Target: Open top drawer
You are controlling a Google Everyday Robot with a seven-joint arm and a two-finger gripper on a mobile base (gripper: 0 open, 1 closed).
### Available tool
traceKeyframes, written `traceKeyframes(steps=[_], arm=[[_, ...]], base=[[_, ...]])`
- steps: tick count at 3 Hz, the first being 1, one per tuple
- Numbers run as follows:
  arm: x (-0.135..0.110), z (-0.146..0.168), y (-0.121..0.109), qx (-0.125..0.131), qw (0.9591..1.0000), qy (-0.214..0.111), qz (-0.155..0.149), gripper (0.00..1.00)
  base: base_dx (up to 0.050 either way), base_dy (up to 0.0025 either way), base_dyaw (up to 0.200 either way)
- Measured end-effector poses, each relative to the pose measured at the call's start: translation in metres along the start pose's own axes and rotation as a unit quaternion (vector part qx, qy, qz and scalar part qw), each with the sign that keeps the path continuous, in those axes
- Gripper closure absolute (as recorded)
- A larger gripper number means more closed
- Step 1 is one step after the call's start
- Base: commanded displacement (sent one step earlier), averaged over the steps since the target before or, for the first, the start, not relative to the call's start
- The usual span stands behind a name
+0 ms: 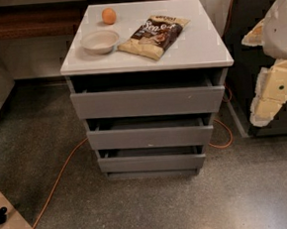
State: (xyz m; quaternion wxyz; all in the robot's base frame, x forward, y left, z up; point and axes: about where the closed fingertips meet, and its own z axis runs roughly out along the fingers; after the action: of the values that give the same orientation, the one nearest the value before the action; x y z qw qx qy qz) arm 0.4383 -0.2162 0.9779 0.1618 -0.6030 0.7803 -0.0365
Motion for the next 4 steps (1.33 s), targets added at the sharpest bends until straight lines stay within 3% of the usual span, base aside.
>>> traceKeyframes(steps=[1,2,4], arm=[[0.000,0.000,0.000,0.000,1.0000,0.000,0.000,0.00],[0.000,0.000,0.000,0.000,1.0000,0.000,0.000,0.00],[-0.011,0.025,0.004,-0.030,0.9994,-0.012,0.011,0.00]], base=[[0.047,0.00000,0.000],[0.000,0.00000,0.000],[0.000,0.00000,0.000]])
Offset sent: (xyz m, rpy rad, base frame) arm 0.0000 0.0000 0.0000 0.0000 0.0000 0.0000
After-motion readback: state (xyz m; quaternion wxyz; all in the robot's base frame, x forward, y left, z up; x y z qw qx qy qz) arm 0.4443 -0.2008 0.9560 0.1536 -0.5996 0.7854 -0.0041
